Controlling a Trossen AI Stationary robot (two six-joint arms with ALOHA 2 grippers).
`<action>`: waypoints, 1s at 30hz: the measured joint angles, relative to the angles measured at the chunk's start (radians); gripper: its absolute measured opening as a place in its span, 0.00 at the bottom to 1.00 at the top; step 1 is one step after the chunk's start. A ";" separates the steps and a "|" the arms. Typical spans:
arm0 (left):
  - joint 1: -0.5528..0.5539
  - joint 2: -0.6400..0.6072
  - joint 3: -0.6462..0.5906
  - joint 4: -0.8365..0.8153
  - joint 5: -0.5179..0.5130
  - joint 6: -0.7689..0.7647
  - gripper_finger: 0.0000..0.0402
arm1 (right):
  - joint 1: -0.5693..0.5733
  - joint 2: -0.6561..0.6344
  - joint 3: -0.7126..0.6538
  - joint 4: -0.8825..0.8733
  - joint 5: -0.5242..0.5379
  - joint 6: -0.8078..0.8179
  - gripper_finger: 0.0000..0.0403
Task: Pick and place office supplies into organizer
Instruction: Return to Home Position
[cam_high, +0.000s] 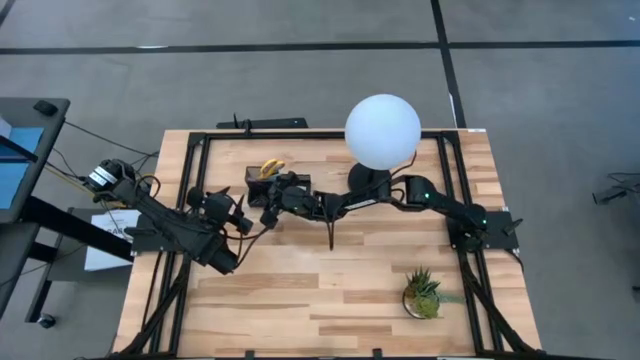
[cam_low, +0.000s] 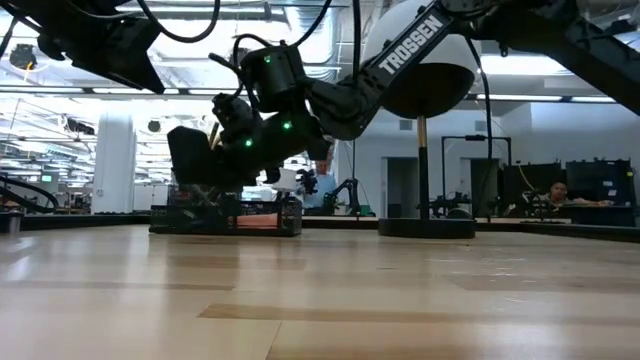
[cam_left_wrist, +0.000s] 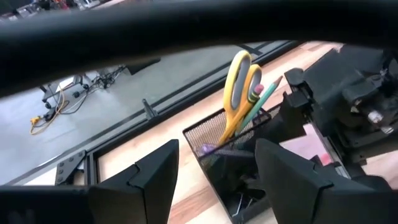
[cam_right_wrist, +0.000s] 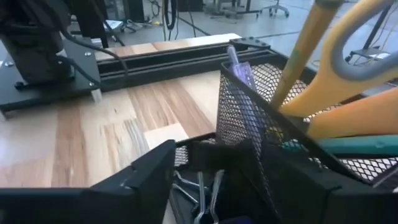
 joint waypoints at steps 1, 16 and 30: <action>0.000 0.000 0.000 0.000 0.006 0.000 0.52 | 0.000 0.000 0.002 0.000 0.000 0.000 0.59; -0.002 0.000 0.000 0.000 0.156 0.156 0.52 | 0.061 -0.083 0.003 -0.141 -0.132 -0.026 0.54; -0.094 -0.227 0.000 -0.001 0.004 0.314 0.52 | 0.228 -0.616 -0.015 -1.024 0.051 0.032 0.51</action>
